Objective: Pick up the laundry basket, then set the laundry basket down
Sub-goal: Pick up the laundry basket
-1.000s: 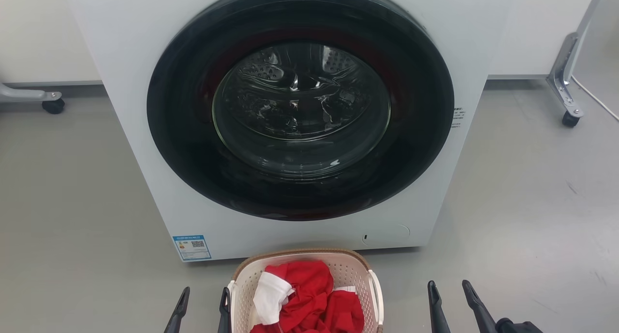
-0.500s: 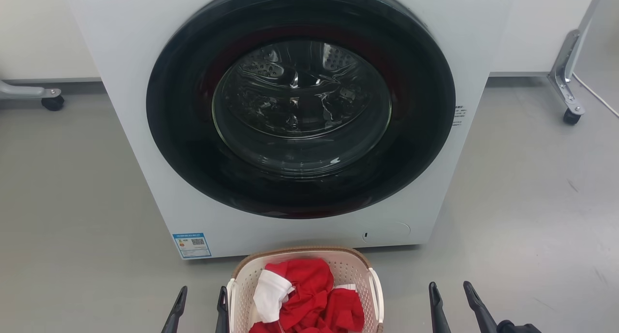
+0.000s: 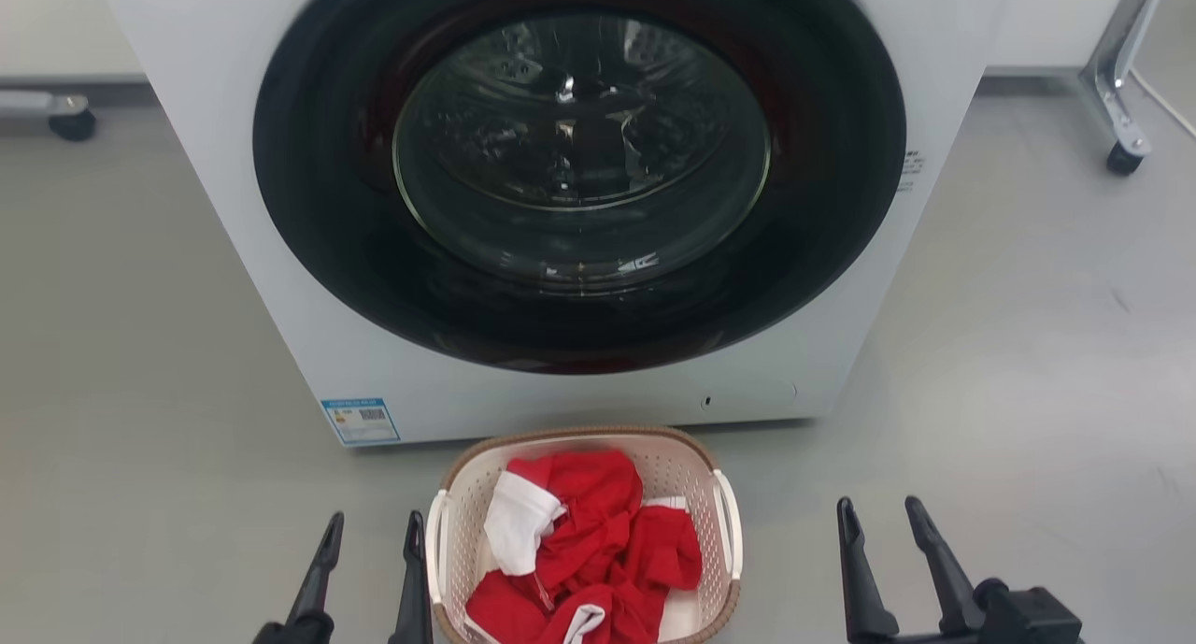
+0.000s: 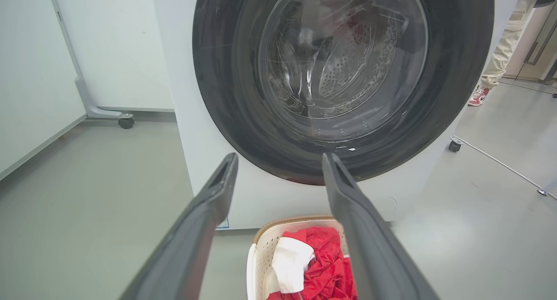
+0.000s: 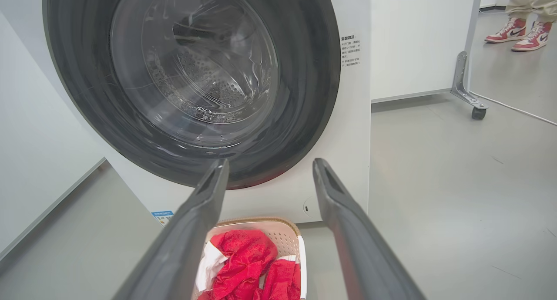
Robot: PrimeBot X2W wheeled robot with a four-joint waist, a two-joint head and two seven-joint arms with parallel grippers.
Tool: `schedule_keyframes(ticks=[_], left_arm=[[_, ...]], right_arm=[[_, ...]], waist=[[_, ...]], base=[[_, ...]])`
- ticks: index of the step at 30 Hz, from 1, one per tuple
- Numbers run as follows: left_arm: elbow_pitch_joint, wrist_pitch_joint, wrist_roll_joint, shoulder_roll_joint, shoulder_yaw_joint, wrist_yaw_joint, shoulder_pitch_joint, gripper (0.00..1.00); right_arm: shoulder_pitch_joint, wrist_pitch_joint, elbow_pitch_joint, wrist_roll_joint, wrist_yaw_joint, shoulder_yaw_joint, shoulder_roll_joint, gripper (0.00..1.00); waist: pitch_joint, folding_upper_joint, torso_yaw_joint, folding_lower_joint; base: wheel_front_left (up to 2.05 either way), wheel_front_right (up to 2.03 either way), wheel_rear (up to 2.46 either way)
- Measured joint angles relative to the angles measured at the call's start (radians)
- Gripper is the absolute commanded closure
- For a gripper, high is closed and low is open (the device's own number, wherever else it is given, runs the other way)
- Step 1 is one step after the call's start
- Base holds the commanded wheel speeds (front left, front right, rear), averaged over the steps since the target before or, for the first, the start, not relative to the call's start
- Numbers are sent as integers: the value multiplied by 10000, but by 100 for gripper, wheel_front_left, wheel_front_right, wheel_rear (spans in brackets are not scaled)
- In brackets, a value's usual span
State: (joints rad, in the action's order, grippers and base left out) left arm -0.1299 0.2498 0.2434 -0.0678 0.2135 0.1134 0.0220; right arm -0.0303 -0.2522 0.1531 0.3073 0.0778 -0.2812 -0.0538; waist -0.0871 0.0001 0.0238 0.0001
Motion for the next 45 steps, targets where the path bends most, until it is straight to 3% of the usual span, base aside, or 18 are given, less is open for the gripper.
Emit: schedule_keyframes(ticks=[23,45], left_arm=[[-332,29,-90,75,-155,-176,-2743,0],[-3014,31,-56,153,-311,-531,-5275,0]], right_arm=[[-2753,-15,299,-105,-326,435,-8,0],[-5270,-44,2485,-107,-562,709,-38,0]], waist=[[-3140,1,-2,2],[-6060,2,-264,1]], base=[[0,0,0],[0,0,0]])
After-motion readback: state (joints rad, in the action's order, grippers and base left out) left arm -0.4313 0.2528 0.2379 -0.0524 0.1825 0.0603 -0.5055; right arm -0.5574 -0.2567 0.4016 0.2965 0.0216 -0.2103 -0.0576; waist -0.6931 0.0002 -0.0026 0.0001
